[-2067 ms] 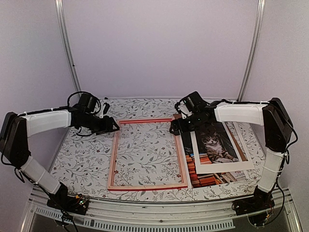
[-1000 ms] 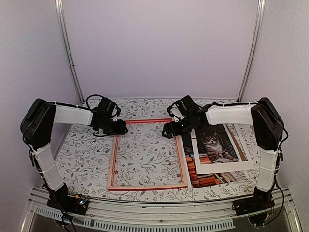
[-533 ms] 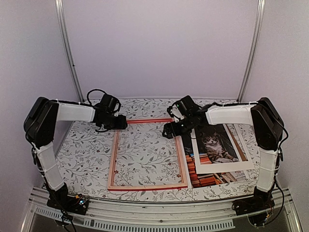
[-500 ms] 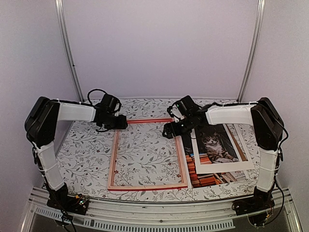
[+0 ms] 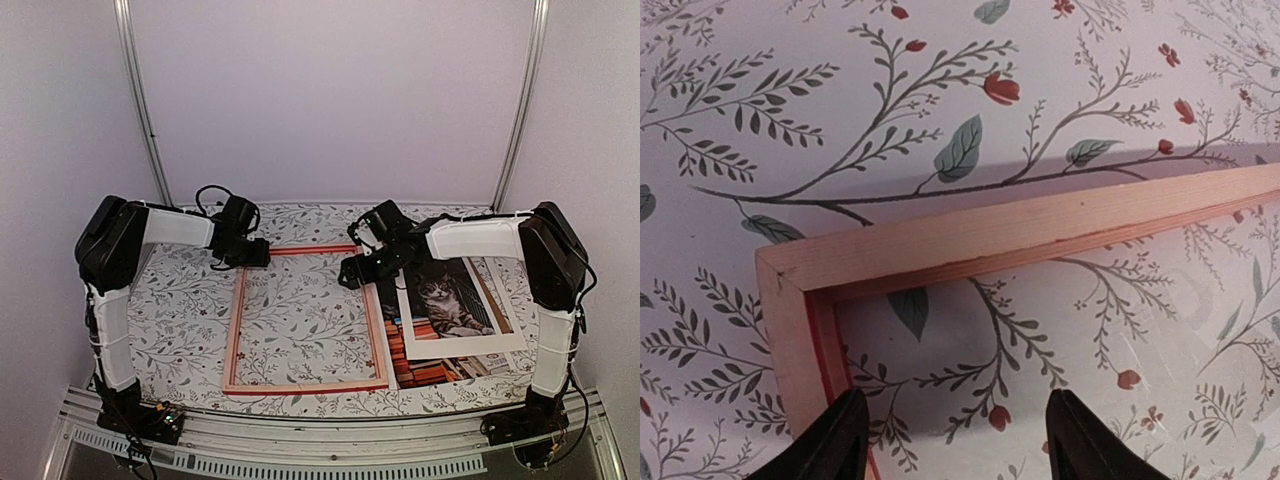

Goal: Put the photo into the frame
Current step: Press the glass panel onto the frame body.

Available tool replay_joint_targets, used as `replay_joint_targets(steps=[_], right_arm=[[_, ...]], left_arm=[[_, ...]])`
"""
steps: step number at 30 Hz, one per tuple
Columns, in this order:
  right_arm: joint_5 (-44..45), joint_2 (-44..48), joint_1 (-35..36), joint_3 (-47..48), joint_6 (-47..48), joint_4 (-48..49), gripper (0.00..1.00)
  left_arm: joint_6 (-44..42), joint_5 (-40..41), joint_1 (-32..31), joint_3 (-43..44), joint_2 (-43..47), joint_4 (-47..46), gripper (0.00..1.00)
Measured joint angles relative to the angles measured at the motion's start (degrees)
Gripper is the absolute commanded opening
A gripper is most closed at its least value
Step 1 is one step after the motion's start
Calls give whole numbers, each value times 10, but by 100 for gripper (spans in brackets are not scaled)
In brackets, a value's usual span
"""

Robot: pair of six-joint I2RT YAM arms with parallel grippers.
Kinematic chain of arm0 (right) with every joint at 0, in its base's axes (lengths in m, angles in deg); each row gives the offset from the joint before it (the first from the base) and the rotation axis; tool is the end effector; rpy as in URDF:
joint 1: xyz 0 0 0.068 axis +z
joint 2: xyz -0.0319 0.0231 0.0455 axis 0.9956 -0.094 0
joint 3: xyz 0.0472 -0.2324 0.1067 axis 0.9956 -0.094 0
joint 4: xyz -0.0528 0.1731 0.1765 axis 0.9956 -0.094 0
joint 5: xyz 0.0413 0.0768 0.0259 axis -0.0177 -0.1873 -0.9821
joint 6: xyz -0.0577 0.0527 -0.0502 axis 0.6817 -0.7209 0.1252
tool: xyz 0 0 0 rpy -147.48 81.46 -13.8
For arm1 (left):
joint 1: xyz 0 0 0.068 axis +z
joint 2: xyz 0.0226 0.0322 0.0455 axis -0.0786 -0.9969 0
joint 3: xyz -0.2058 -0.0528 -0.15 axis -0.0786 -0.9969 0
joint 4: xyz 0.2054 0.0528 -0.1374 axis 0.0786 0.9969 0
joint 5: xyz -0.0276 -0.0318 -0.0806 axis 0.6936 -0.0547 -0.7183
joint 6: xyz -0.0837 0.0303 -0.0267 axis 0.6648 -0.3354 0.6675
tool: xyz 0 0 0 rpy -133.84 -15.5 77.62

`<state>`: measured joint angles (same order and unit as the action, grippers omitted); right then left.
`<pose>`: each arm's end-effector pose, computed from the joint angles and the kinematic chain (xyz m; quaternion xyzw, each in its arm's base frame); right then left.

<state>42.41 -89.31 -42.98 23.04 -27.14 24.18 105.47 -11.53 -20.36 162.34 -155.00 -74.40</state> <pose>0.3290 0.3038 0.1341 -0.2388 0.9165 0.1919 0.2575 0.4089 -0.1817 0.0961 0.0173 0.9506 -0.0832 0.2985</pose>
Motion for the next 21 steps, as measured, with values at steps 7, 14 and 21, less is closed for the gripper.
replay_joint_targets(steps=[7, 14, 21], right_arm=[[1, 0, 0, -3, 0, -1, 89], [1, 0, 0, -3, 0, -1, 89], [3, 0, 0, -3, 0, -1, 89]], left_arm=[[-1, 6, -3, 0, -3, 2, 63], [-1, 12, -8, -4, 0, 2, 63], [3, 8, -12, -50, 73, 4, 63]])
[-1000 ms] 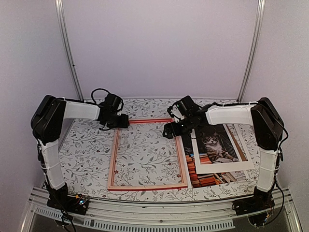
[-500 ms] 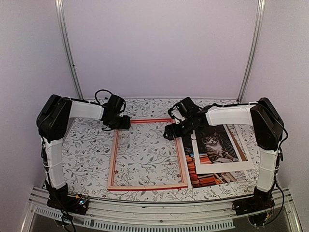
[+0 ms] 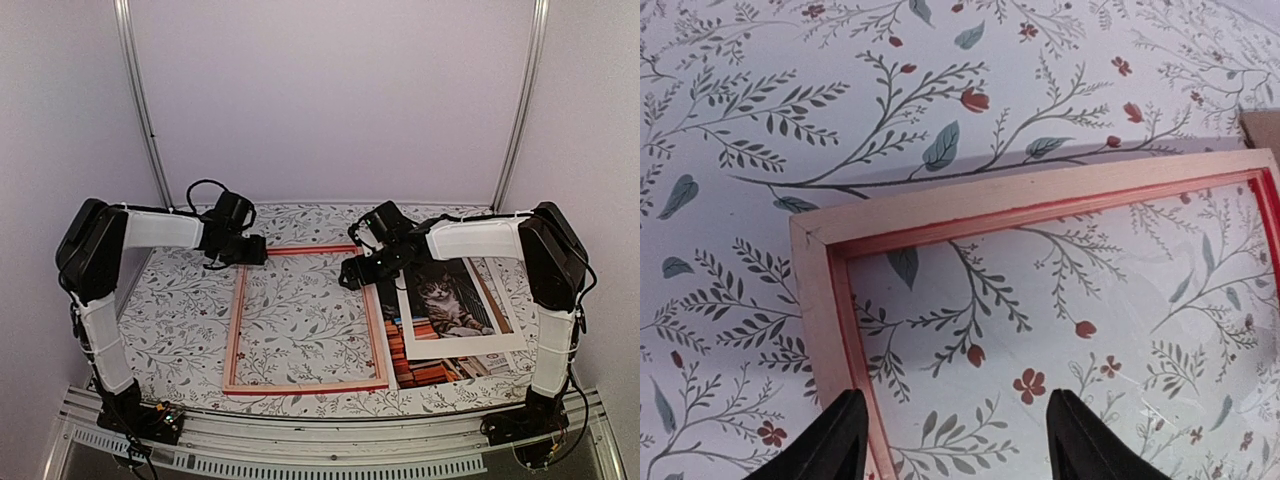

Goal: Put the photo into the frame
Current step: Press the glass panel onto the frame body.

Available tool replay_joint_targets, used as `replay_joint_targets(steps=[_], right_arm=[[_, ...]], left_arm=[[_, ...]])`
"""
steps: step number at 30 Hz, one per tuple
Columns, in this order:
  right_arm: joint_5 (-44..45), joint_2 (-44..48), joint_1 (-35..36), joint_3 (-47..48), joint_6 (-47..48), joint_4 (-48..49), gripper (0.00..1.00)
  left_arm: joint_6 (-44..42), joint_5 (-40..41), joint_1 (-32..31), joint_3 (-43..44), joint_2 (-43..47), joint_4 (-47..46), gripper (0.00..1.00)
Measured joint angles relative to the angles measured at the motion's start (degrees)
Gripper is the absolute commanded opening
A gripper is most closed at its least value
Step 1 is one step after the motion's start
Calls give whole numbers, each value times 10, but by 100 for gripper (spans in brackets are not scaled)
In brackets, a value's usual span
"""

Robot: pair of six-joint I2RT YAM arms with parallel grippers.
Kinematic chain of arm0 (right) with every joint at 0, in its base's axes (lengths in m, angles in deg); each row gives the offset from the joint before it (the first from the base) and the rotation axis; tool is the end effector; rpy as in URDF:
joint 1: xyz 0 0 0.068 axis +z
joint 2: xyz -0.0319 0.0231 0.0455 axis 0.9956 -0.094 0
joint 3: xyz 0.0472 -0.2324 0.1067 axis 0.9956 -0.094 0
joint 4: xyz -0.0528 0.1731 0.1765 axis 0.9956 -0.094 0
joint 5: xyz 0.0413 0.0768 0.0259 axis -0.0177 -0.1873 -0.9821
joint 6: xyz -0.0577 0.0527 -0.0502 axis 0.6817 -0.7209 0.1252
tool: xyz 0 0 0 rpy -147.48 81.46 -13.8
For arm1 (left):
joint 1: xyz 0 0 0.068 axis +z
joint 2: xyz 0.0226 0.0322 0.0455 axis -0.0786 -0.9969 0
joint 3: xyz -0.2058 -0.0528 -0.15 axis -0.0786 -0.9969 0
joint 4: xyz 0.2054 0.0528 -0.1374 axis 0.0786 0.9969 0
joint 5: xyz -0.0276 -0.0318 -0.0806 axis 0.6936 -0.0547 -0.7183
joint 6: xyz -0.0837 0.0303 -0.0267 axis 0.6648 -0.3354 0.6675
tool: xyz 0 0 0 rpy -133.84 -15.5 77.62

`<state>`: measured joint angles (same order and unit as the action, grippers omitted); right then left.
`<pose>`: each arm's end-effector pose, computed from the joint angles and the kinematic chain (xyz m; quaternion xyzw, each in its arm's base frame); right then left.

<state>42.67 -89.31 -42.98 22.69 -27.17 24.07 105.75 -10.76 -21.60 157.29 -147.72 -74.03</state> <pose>0.3281 0.3025 0.1319 -0.2380 0.9181 0.1883 0.2551 0.3867 -0.1804 0.1211 0.0222 0.9451 -0.0877 0.3139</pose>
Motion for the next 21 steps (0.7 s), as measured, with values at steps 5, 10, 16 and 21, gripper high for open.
replay_joint_targets(steps=[5, 10, 16, 21], right_arm=[[4, 0, 0, -9, -1, 0, 89], [8, 4, 0, -29, -6, 1, 89], [11, 19, 0, -47, -13, 1, 89], [21, 31, 0, -54, -16, 4, 89]], left_arm=[[9, -7, -17, -42, 62, -5, 63], [31, -11, -62, -129, 125, -3, 63], [67, 1, -128, -210, 196, 25, 63], [108, 3, -164, -266, 249, 38, 63]])
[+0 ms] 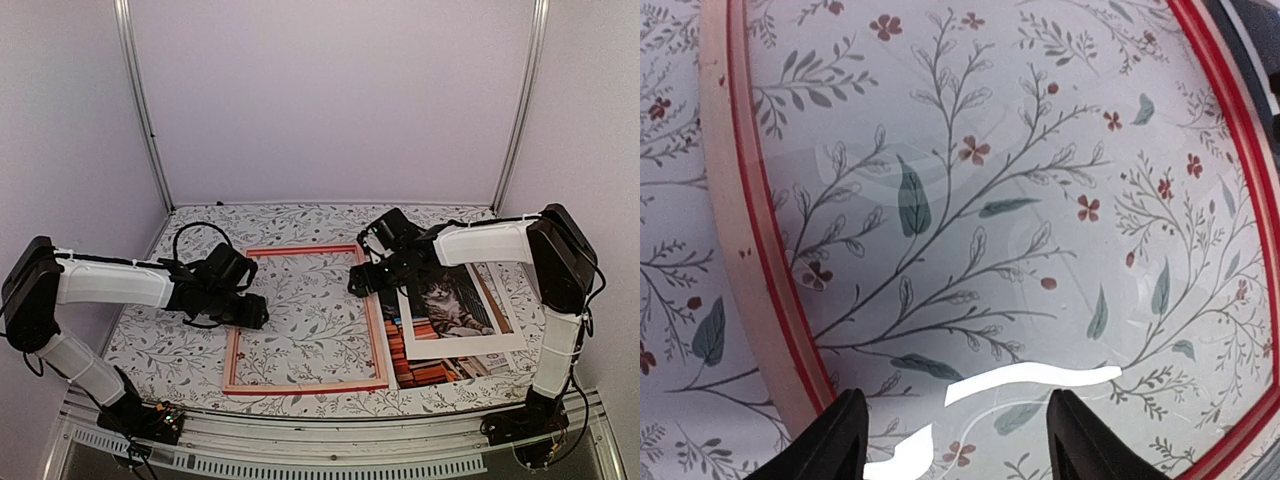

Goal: Put the photo into the frame
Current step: Press the glass panel onto the frame body.

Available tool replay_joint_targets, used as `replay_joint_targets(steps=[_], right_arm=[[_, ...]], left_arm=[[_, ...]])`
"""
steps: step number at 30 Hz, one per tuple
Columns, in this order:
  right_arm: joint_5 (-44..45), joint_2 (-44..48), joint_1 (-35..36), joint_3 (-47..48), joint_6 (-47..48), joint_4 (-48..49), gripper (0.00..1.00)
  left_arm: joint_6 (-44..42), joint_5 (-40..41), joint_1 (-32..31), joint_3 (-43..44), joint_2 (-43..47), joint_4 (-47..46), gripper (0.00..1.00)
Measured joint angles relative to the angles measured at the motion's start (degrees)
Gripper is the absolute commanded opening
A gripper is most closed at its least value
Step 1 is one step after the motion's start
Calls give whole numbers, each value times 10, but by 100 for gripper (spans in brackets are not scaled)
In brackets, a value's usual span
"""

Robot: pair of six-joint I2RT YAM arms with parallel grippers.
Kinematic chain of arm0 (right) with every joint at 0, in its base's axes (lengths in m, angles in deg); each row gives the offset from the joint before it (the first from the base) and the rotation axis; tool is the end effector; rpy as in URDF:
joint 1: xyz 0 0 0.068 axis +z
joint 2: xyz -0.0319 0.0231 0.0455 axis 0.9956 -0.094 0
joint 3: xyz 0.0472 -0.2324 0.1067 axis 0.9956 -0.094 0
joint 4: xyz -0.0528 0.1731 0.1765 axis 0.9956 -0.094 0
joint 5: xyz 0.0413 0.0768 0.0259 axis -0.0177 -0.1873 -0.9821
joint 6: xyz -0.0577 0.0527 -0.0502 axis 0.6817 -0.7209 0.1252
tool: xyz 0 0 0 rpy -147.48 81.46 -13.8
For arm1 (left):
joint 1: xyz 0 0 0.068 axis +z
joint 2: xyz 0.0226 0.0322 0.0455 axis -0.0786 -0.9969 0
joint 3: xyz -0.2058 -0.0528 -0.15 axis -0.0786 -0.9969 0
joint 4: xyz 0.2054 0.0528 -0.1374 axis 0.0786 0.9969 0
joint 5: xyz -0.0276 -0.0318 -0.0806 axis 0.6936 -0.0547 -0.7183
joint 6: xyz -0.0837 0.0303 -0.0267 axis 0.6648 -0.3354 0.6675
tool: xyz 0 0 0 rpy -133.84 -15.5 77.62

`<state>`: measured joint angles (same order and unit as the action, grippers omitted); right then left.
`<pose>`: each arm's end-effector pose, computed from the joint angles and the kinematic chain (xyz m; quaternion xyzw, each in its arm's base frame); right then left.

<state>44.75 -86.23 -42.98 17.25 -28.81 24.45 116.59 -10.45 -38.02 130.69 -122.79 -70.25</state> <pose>0.3149 0.2868 0.1245 -0.2201 0.9286 0.1692 0.2464 0.2300 -0.1992 0.1222 0.0709 0.9569 -0.1290 0.2504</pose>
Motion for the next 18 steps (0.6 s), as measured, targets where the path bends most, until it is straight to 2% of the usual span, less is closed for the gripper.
replay_joint_targets(steps=[9, 18], right_arm=[[2, 7, 0, -17, -10, 3, 89], [3, 20, 0, -35, -13, 7, 89]], left_arm=[[55, 12, -57, -38, 3, 31, 63], [87, 28, -80, -56, 16, 51, 63]])
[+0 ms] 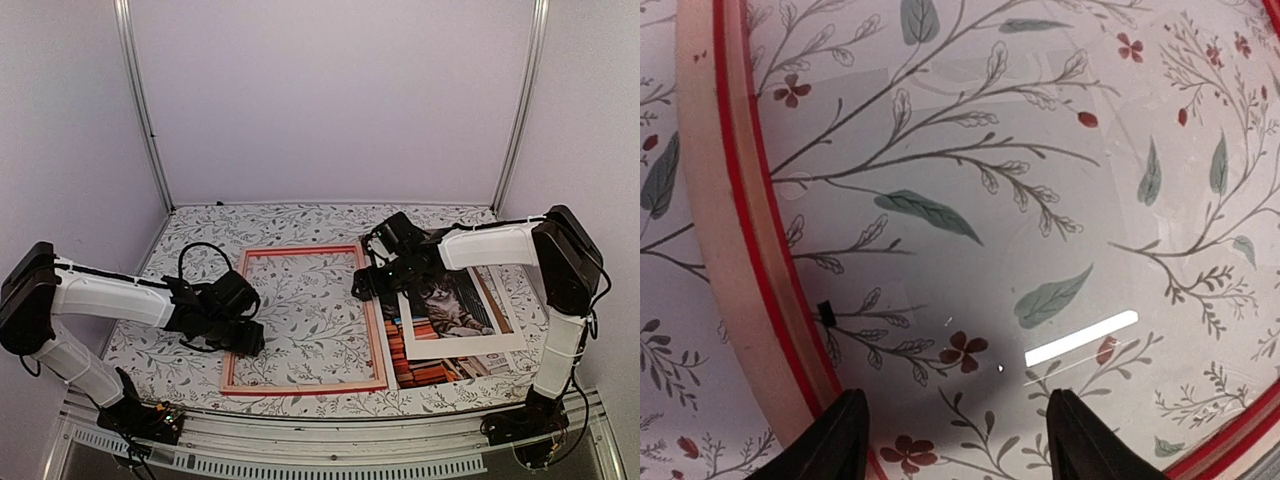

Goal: Put the photo into the frame
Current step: Press the glass panel onto the frame body.

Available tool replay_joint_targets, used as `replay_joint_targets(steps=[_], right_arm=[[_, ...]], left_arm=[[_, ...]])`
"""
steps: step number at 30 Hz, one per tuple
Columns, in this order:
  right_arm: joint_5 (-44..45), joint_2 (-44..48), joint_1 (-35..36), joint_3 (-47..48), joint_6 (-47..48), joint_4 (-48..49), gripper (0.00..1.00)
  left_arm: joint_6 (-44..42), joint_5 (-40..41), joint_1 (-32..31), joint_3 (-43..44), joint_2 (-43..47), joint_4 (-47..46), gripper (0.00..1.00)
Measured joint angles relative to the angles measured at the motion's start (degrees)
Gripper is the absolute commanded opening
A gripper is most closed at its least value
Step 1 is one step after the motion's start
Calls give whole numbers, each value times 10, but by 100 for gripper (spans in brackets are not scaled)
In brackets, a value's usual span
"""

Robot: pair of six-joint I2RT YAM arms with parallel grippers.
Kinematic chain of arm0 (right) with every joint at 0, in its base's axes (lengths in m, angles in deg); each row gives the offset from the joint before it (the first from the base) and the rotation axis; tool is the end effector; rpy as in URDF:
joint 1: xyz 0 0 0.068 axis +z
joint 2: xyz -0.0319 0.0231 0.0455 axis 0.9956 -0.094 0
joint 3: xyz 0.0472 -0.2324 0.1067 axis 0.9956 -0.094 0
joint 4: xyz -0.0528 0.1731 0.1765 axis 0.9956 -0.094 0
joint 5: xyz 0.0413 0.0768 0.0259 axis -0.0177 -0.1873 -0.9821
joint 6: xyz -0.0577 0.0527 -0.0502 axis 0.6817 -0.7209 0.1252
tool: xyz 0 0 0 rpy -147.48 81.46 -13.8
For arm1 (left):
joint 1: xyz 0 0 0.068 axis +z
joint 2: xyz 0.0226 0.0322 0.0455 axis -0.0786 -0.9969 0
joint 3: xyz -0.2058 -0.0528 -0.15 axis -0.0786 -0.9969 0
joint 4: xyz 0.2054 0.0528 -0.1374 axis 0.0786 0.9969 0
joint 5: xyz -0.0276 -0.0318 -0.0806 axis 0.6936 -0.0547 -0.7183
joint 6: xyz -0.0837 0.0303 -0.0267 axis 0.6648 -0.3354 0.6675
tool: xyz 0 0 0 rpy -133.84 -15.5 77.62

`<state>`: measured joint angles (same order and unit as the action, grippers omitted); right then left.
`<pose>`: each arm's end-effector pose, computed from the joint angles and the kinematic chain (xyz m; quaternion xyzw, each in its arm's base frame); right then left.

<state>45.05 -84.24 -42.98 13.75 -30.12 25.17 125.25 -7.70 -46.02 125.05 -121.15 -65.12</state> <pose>0.3059 0.2782 0.1204 -0.2089 0.9333 0.1666 0.2399 0.1792 -0.1977 0.0955 0.0661 0.9748 -0.0913 0.1925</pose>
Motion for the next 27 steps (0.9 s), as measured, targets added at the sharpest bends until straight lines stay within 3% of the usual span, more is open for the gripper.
replay_joint_targets(steps=[27], right_arm=[[0, 33, 0, -30, -13, 8, 89]], left_arm=[[73, -8, -116, -25, 57, 86, 63]])
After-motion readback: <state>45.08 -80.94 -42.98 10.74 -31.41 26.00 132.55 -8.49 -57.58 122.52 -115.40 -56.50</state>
